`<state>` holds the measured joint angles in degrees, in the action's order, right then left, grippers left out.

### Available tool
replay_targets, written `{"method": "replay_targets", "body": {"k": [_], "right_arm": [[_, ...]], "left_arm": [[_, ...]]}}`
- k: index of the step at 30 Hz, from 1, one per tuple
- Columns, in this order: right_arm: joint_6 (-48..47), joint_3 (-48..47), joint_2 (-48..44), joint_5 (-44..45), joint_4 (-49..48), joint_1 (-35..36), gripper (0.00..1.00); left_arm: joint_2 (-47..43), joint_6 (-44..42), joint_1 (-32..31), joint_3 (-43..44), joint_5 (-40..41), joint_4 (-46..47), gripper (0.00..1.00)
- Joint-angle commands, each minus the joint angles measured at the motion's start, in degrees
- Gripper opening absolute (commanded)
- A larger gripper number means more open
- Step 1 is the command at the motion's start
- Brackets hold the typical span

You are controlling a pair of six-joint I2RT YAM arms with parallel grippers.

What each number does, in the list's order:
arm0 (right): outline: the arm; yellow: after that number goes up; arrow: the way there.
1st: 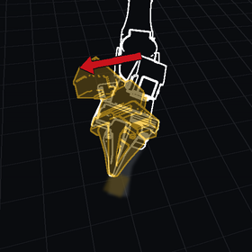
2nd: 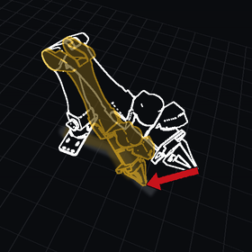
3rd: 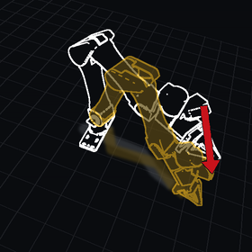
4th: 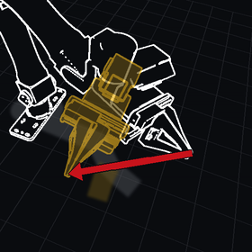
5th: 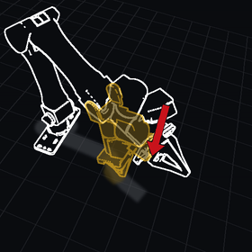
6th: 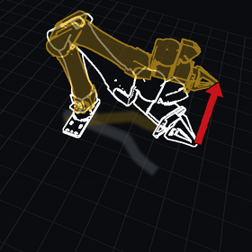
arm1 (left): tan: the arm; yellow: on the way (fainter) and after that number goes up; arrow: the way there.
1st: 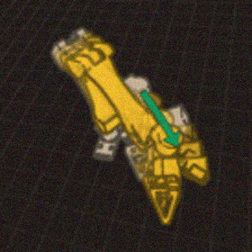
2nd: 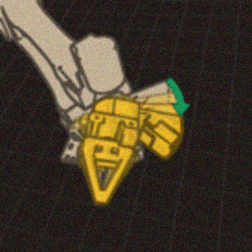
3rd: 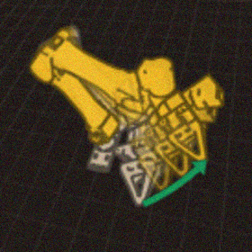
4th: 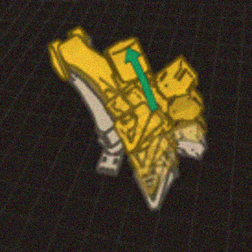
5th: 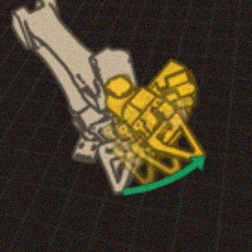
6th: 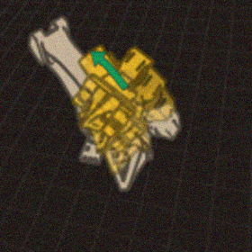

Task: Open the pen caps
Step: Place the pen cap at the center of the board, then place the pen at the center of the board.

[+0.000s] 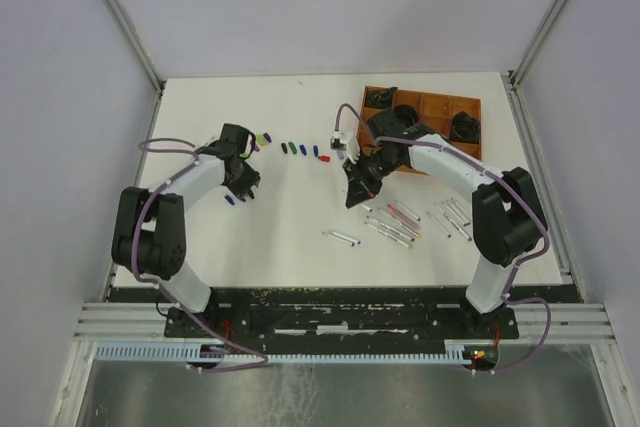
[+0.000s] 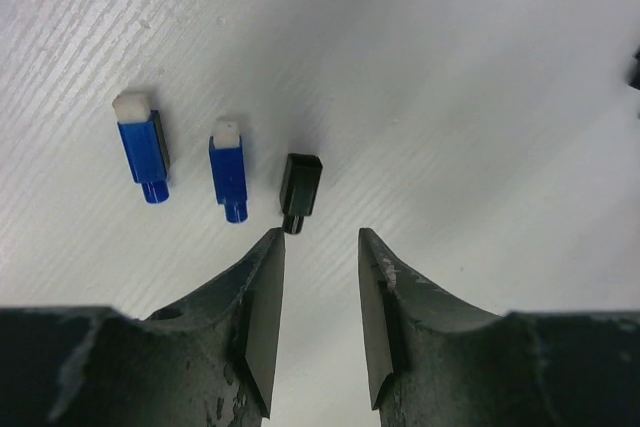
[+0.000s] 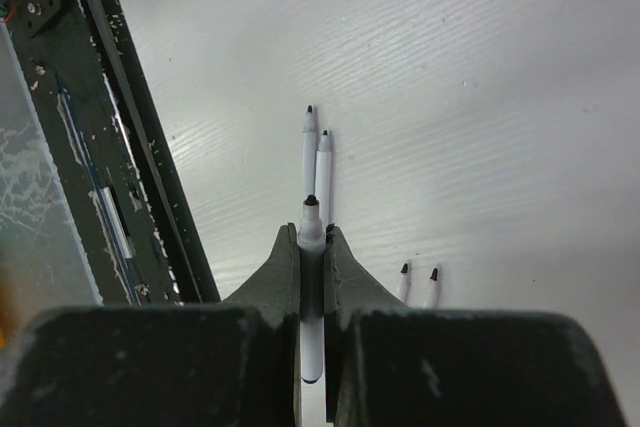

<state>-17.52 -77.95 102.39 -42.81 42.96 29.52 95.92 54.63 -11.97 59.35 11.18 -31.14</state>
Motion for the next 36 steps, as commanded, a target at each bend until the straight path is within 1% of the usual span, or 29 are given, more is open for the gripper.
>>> {"method": "replay_targets", "body": {"k": [1, 4, 8, 9, 10, 11, 12, 14, 17, 20, 24, 31, 36], "right_arm": [[-1.84, 0.02, 1.81, 3.78, -0.26, 1.61, 0.02], [-1.88, -0.3, 3.6, 7.08, -0.12, 2.91, 0.03], [-1.87, -0.68, 5.75, 11.66, -0.09, 4.23, 0.04], [-1.87, -0.76, 6.25, 12.15, -0.02, 4.63, 0.04], [-1.9, -0.81, 6.64, 12.74, 0.06, 4.85, 0.05], [-1.9, -0.88, 6.94, 13.24, 0.03, 5.21, 0.05], [-1.86, -0.95, 7.21, 13.7, 0.1, 5.53, 0.05], [-1.98, -0.97, 7.83, 14.88, 0.06, 6.24, 0.05], [-2.21, -1.1, 8.7, 16.35, 0.06, 7.28, 0.07], [-2.35, -1.13, 9.43, 17.82, 0.18, 7.94, 0.07], [-2.52, -1.3, 10.17, 19.29, 0.19, 8.97, 0.09], [-2.42, -1.65, 11.05, 21.55, 0.09, 9.59, 0.16], [-2.16, -1.71, 10.84, 20.95, 0.25, 9.56, 0.22]], "left_arm": [[-8.59, 0.9, 0.24, -1.14, -1.87, 0.82, 0.43], [-13.34, -0.25, 0.28, -2.57, -3.12, 1.25, 0.43], [-20.01, -4.56, 0.25, -6.63, -8.23, 7.88, 0.43], [-22.27, -6.17, 0.24, -8.27, -10.27, 10.79, 0.43], [-23.94, -8.17, 0.29, -10.08, -12.51, 14.45, 0.45], [-25.88, -10.05, 0.27, -12.41, -16.56, 18.57, 0.46], [-27.9, -11.38, 0.28, -15.02, -18.37, 22.77, 0.47], [-32.0, -12.74, 0.27, -20.95, -23.48, 31.15, 0.53], [-37.61, -13.45, 0.28, -26.34, -25.46, 39.4, 0.58], [-41.04, -14.57, 0.27, -28.15, -24.94, 40.36, 0.59], [-43.12, -14.9, 0.28, -29.92, -24.23, 40.53, 0.59], [-43.8, -14.3, 0.27, -32.76, -25.69, 42.88, 0.59], [-43.87, -14.29, 0.28, -33.02, -26.21, 43.0, 0.59]]}}
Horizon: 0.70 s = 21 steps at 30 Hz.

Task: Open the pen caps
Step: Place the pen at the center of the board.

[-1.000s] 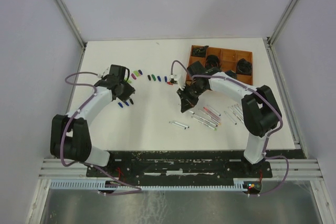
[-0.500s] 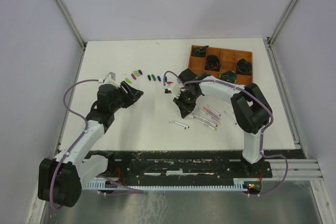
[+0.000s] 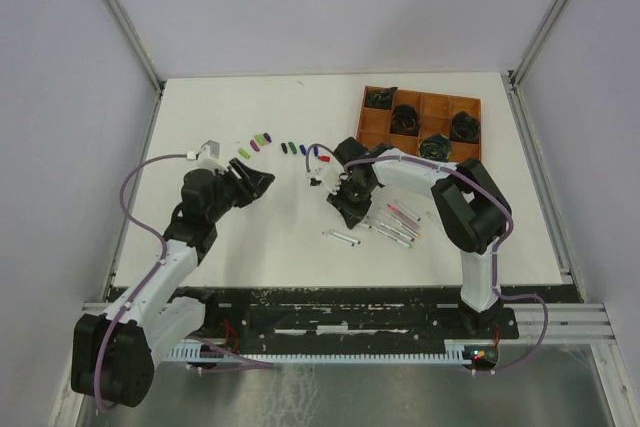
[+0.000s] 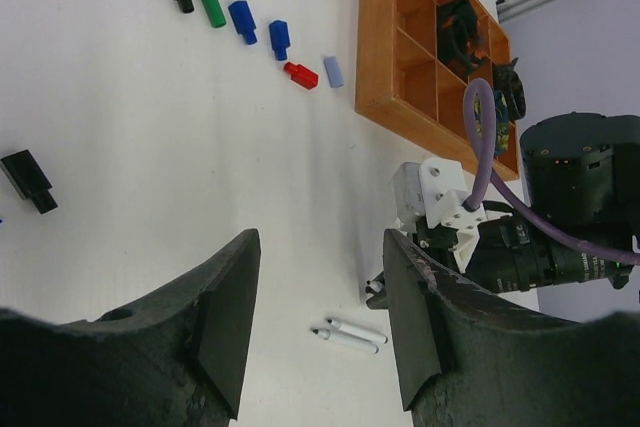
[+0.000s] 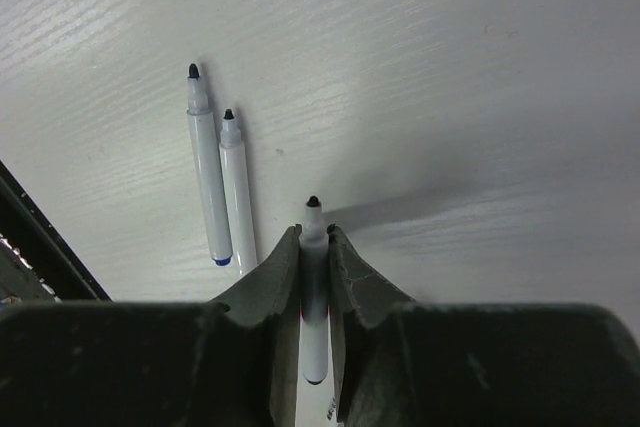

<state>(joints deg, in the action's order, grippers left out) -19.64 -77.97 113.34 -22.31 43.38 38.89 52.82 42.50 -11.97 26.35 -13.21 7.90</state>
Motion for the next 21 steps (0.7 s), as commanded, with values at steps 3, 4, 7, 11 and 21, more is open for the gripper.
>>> {"method": "replay_targets", "body": {"k": [3, 4, 7, 11, 21], "right_arm": [[-0.01, -1.83, -0.29, 0.38, -0.12, 0.16, 0.24], [-0.04, -1.83, -0.35, 0.29, -0.13, 0.14, 0.26], [0.01, -1.83, -0.4, 0.0, 0.02, 0.19, 0.28], [-0.01, -2.09, -0.64, -0.11, 0.29, 0.14, 0.29], [-0.02, -2.27, -4.01, -0.14, 0.28, -0.28, 0.33]], "left_arm": [[-0.79, -2.2, 0.26, -0.29, -1.9, 3.99, 0.59], [-0.72, -2.23, 0.26, -0.39, -1.98, 4.11, 0.59], [-0.68, -1.95, 0.31, -0.73, -2.38, 4.46, 0.59], [-0.78, -1.75, 0.29, -1.03, -2.81, 4.79, 0.59], [-2.72, -1.63, 0.34, -1.36, -3.61, 4.75, 0.59]]}}
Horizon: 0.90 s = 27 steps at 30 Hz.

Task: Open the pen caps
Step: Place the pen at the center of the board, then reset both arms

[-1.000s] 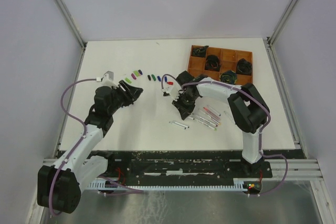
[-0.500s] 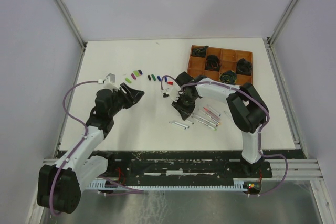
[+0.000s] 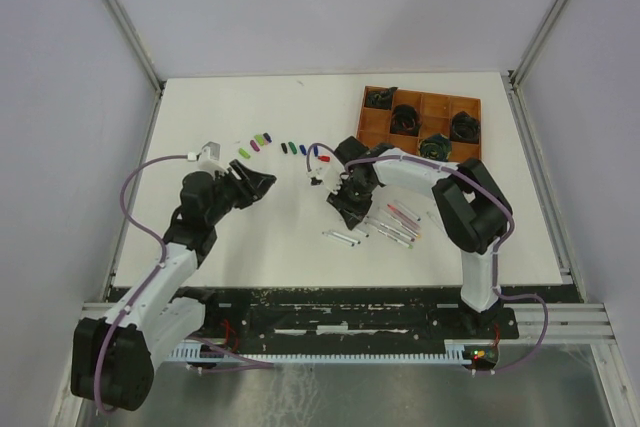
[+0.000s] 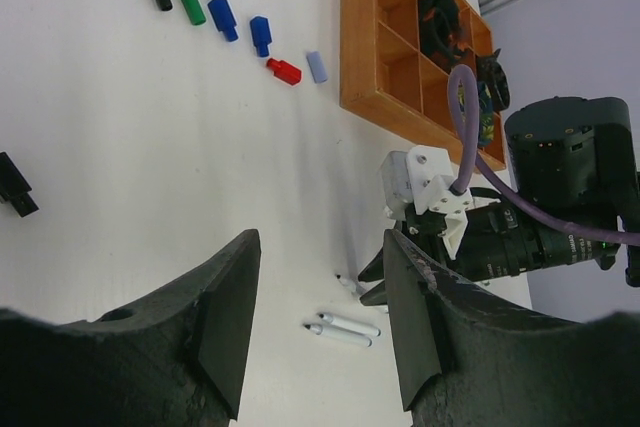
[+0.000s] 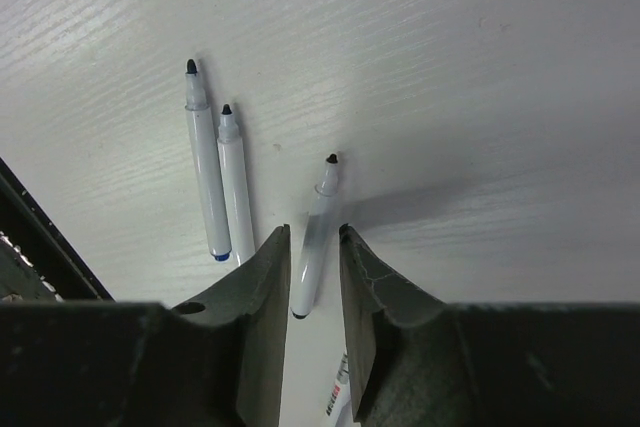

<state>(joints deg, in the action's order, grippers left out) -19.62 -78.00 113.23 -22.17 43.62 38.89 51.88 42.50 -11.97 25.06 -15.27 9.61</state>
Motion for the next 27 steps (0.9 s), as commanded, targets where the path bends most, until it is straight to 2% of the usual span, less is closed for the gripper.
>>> {"method": "replay_targets", "body": {"k": [1, 8, 14, 17, 20, 21, 22, 24, 25, 27], "right_arm": [[-0.05, -2.25, -4.36, -0.43, 0.06, -0.44, 0.34], [-0.61, -2.19, -7.54, -2.29, 0.07, -1.75, 0.37], [-5.91, -2.45, -14.44, -5.78, 1.89, -4.11, 0.42], [-8.29, -1.94, -20.4, -8.44, 1.6, -7.37, 0.48], [-11.52, 1.94, -29.58, -6.93, -2.97, -10.04, 0.66], [-12.77, 4.04, -33.35, -5.13, -5.61, -10.7, 0.75], [-12.61, 6.46, -37.18, -3.01, -9.56, -11.35, 0.84], [-11.29, 10.15, -44.17, 0.05, -16.04, -12.9, 1.0], [-9.63, 9.65, -45.92, 1.34, -16.59, -13.63, 0.99], [-4.9, -2.04, -44.88, 6.14, -7.99, -14.91, 0.99]], "left_arm": [[-2.0, -1.64, 0.23, 0.01, -1.79, 3.09, 0.59], [-3.8, -1.28, 0.27, -0.77, -4.83, 6.79, 0.61], [-6.47, 1.96, 0.34, -0.28, -5.1, 10.16, 0.84], [-7.42, 0.61, 0.36, 3.75, -5.61, 7.59, 0.89], [-7.98, -1.5, 0.31, 10.04, -6.67, 1.88, 0.9], [-8.18, -2.24, 0.36, 12.25, -6.97, 0.29, 0.97], [-8.4, -3.03, 0.3, 14.64, -7.03, -1.6, 1.0], [-8.16, -4.85, 0.32, 20.28, -6.55, -6.21, 0.99], [-7.74, -6.0, 0.3, 23.31, -6.06, -8.83, 0.99], [-6.36, -9.08, 0.28, 32.75, -5.4, -14.78, 0.99]]}}
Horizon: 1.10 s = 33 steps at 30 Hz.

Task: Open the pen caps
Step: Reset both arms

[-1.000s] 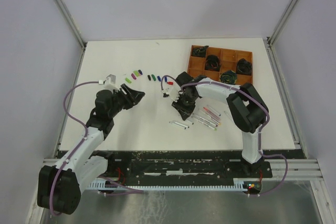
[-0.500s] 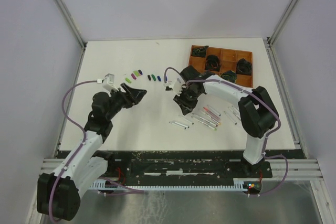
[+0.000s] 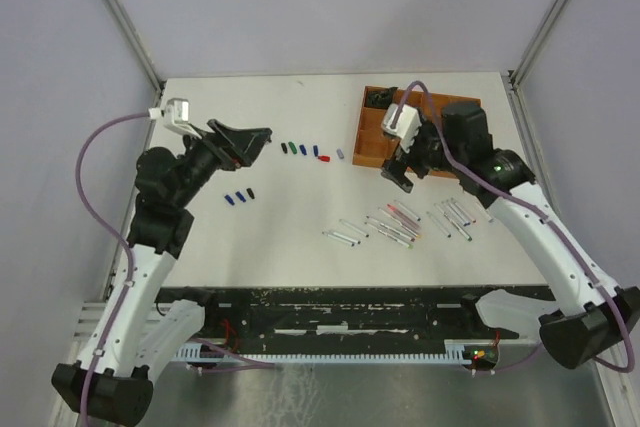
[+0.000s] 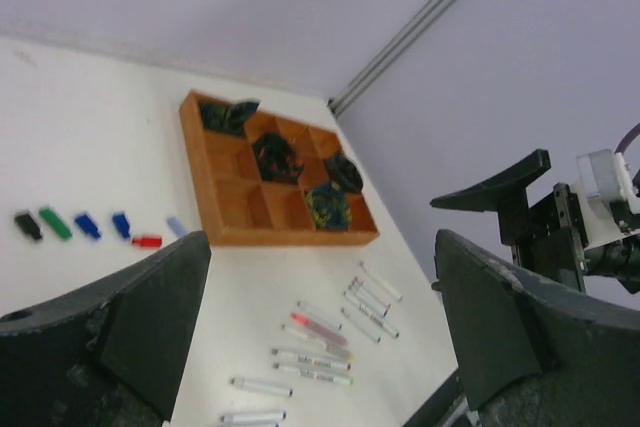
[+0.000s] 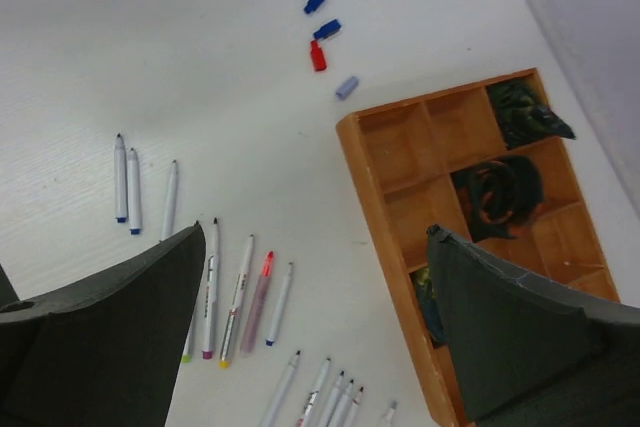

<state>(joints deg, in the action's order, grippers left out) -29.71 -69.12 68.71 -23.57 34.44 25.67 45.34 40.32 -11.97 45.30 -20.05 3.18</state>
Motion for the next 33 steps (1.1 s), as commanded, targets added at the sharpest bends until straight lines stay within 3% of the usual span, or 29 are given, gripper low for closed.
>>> {"method": "replay_targets", "body": {"k": [1, 5, 13, 23, 33], "right_arm": [[6.4, -13.11, -0.11, 8.4, 3.64, -2.11, 0.99], [12.6, -20.18, -3.05, 15.32, 3.62, -2.38, 0.99], [16.36, -34.79, -3.84, 14.16, 12.17, -2.45, 0.99], [23.91, -34.76, -6.43, 22.23, 10.37, -2.53, 0.99], [20.26, -32.7, -6.92, 22.78, 9.46, -2.44, 0.99]], "left_arm": [[0.58, -7.66, 0.28, 14.57, -0.23, -9.75, 0.99], [2.81, -11.33, 0.25, 25.92, 1.18, -17.13, 0.99], [4.1, -14.91, 0.31, 39.84, 1.91, -23.73, 0.99], [3.09, -14.71, 0.26, 40.72, 1.38, -24.1, 0.99], [2.58, -14.67, 0.29, 39.21, 0.72, -23.76, 0.99]]}}
